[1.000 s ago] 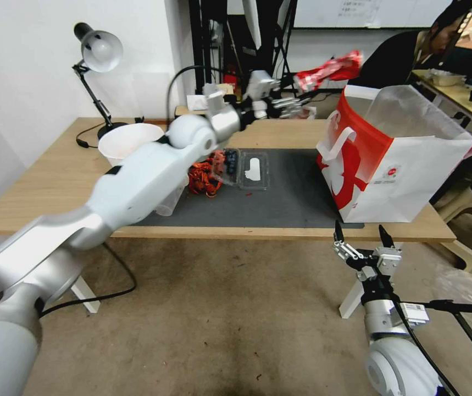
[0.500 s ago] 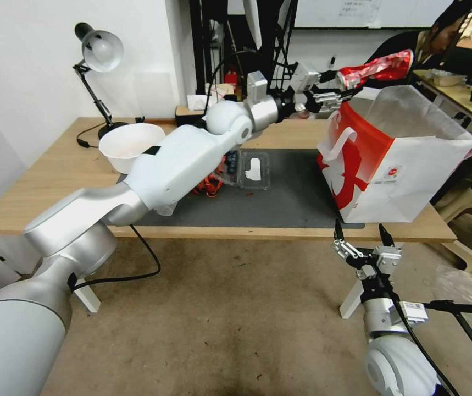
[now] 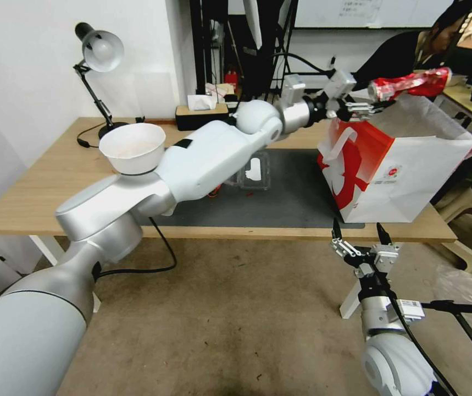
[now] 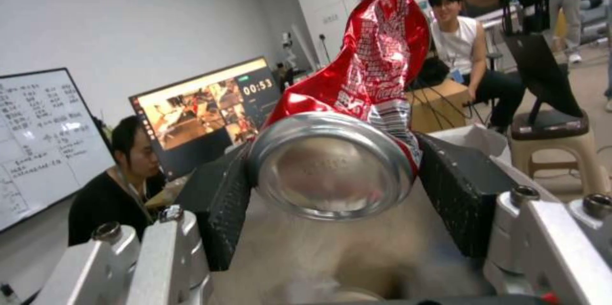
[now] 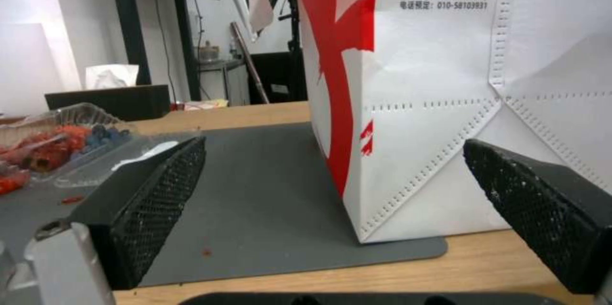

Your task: Pick up the trash from the table and place it into the takeout bag.

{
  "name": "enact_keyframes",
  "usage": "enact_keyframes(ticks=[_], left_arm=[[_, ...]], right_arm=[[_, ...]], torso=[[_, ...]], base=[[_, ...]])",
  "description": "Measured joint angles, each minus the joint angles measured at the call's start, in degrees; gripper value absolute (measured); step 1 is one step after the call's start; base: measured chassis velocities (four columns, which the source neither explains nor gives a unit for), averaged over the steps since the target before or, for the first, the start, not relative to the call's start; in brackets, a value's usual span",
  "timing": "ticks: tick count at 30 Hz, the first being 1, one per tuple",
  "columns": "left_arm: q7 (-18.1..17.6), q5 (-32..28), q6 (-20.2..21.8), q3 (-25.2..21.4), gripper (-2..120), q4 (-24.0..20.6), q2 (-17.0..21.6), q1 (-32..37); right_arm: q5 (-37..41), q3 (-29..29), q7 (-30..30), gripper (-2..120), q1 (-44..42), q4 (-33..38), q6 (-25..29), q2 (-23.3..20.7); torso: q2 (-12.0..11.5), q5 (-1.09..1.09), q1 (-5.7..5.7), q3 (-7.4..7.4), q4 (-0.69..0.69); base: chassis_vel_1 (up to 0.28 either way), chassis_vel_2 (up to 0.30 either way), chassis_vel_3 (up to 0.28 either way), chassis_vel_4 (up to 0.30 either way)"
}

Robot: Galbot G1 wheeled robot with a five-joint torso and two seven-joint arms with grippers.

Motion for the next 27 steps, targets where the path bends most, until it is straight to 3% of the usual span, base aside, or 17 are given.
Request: enact_keyframes(ticks=[8,14,19,24,27], left_arm=[[-0.1,2.3,-0.1,0.5,60,3.1,-2.7,-0.4],[-1.4,3.4,-0.1,0.7,83,3.5,-2.8,-0.3],[-1.8,3.5,-0.1,0.4,95,3.3,-2.6,-0.1],[-3.6,2.8,0.5,-1.7,100,0.5,-0.6,0.6],[-6.0,1.7,1.1,-3.3,100,-3.3,3.1,2.0]], right_arm=[[-0.1,0.0,0.0,100,-0.4,-0.1,0.1,0.3],[-0.1,0.1,0.0,100,-0.4,-0.1,0.2,0.4],[-0.1,0.1,0.0,100,-0.4,-0.1,0.3,0.4],[-0.1,0.2,0.0,100,-0.5,0.1,0.3,0.5],[-0.2,0.2,0.0,100,-0.5,0.1,0.3,0.7]], torso=[[0.0,0.00,0.00,0.00,0.00],[0.0,-0.01,0.00,0.00,0.02],[0.0,-0.01,0.00,0.00,0.01],[0.0,-0.01,0.00,0.00,0.00],[0.0,-0.03,0.00,0.00,0.02]], base=[[0.000,0.000,0.000,0.000],[0.000,0.000,0.000,0.000],[0.000,0.000,0.000,0.000],[0.000,0.000,0.000,0.000],[0.000,0.000,0.000,0.000]])
